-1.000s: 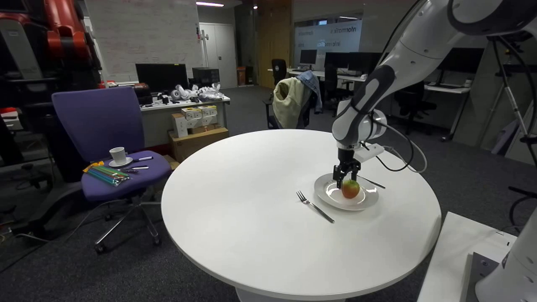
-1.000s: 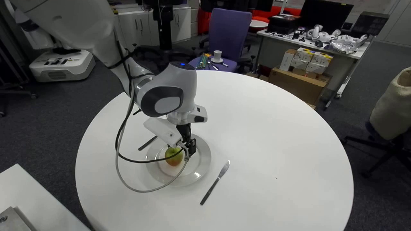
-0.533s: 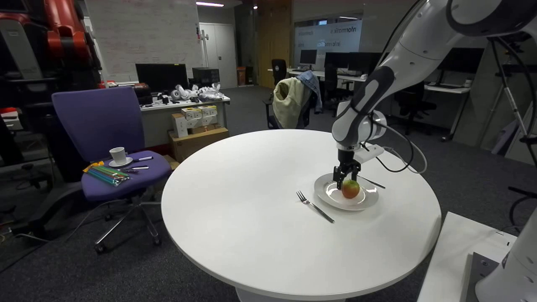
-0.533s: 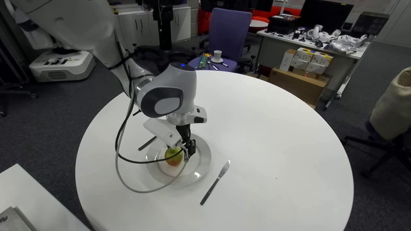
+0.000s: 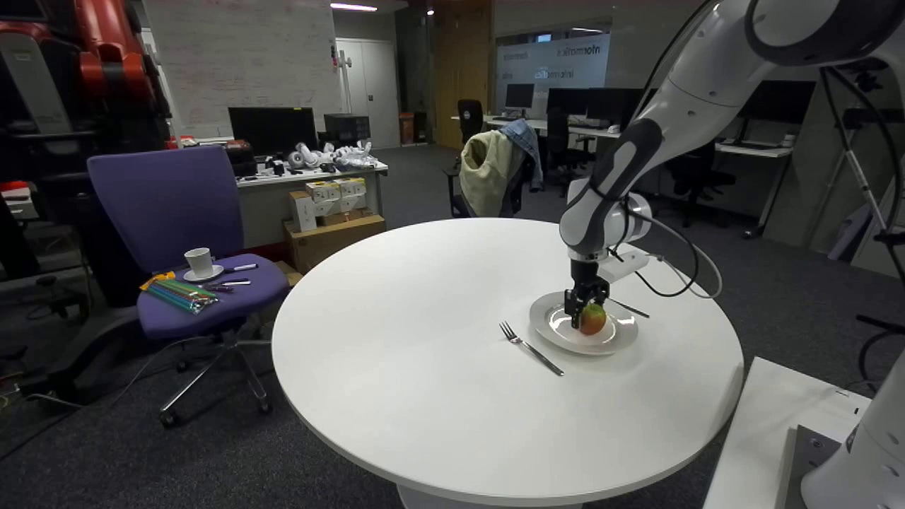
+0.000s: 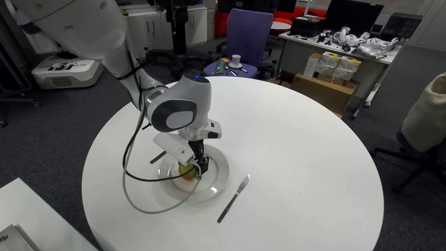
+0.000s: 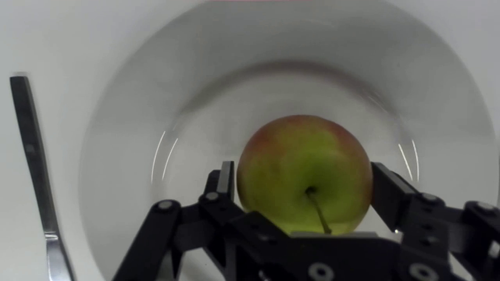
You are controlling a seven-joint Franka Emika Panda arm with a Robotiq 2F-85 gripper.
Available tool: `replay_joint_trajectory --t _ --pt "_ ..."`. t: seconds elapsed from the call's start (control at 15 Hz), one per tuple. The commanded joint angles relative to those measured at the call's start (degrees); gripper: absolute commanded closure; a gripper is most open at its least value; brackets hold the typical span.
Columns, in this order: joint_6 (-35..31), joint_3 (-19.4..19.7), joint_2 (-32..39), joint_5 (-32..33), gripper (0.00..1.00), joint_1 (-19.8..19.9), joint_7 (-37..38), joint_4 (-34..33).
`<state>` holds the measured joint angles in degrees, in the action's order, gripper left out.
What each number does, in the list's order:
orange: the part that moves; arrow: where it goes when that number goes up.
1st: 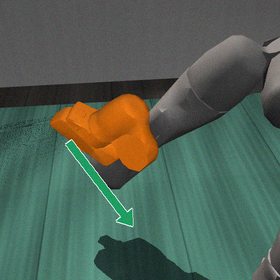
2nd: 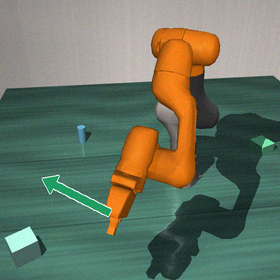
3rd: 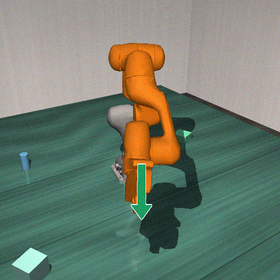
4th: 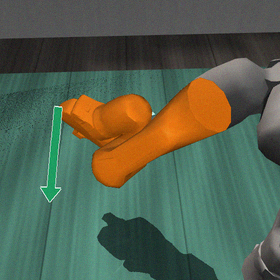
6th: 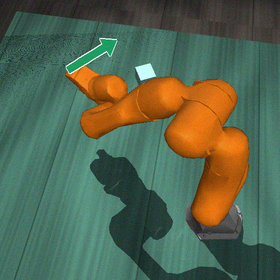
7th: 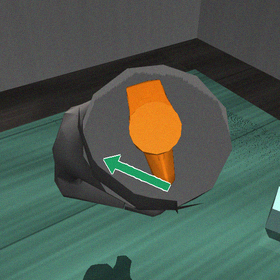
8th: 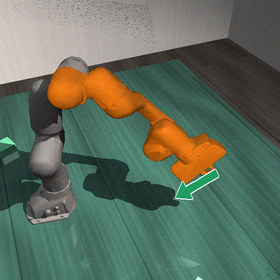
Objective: Put the apple on the table
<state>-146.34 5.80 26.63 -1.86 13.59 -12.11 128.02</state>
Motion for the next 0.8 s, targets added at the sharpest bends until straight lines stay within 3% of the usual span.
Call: replay_joint_trajectory --t 0.0,0.07,0.13,0.47,0.73 --pt "0.3 -0.7 -0.9 -0.8 0.40 0.8 -0.9 0.9" --pt "0.3 -0.7 -1.0 -0.8 0.50 0.8 -1.0 0.9" --pt "0.6 -0.6 -1.0 -0.8 0.51 0.8 -0.9 0.8" --pt "1.3 -0.5 -5.4 -0.3 0.51 0.0 -0.5 2.7" --pt "1.4 -2.9 -10.0 -1.8 0.51 -0.7 -1.6 4.5"
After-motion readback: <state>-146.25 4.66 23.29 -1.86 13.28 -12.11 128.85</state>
